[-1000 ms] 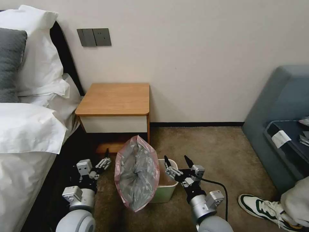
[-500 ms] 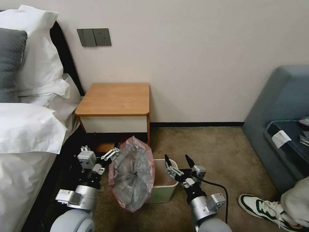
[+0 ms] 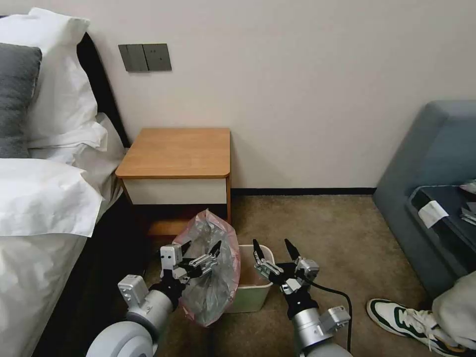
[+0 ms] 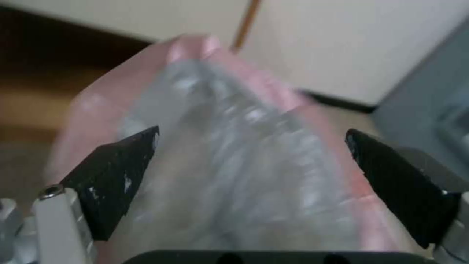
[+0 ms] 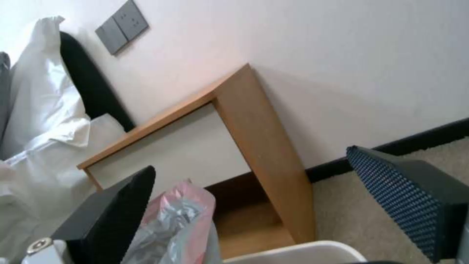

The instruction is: Pick up the garbage bag from the table and place it over the trash can.

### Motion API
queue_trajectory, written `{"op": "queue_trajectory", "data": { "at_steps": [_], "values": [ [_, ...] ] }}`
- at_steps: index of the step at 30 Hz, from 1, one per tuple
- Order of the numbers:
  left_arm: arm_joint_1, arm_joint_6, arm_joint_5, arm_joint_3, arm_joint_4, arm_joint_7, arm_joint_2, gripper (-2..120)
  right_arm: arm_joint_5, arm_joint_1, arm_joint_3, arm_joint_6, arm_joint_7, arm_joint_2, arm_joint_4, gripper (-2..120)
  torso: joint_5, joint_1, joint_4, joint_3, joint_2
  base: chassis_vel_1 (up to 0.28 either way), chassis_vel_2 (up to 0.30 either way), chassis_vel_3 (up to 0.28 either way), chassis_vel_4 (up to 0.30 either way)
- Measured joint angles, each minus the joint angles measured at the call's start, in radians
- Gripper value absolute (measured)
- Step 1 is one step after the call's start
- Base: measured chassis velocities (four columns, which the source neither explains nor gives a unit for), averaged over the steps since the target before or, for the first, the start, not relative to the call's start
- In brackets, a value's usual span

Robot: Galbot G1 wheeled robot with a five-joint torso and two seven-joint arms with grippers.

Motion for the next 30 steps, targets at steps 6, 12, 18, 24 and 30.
{"op": "queue_trajectory", "data": {
  "at_steps": [6,12,18,24,30],
  "values": [
    [-0.008,0.053,0.038,0.002,0.034,-0.098,-0.010,100,0.000,-0.013,0.004,0.010,-0.008,0.006,0.000,100,-0.0001,0.000,0.0000,0.000,0.000,0.000,0.000,0.000,0.000],
    [-0.022,0.092,0.050,0.003,0.057,-0.126,-0.017,100,-0.001,-0.024,0.010,0.019,-0.013,0.011,-0.001,100,0.0000,0.000,0.0000,0.000,0.000,0.000,0.000,0.000,0.000],
    [-0.039,0.116,0.058,0.007,0.091,-0.153,-0.034,100,-0.007,-0.048,0.029,0.034,-0.019,0.017,-0.003,100,0.0000,0.000,0.0000,0.000,0.000,0.000,0.000,0.000,0.000],
    [-0.049,0.133,0.092,0.010,0.105,-0.156,-0.047,100,-0.012,-0.061,0.035,0.044,-0.021,0.023,-0.004,100,0.0000,0.000,0.0000,0.000,0.000,0.000,0.000,0.000,0.000],
    [-0.058,0.158,0.094,0.017,0.116,-0.142,-0.062,98,-0.023,-0.068,0.035,0.054,-0.022,0.028,-0.004,100,0.0000,0.000,0.0000,0.000,0.000,0.000,0.000,0.000,0.000]
  ]
}}
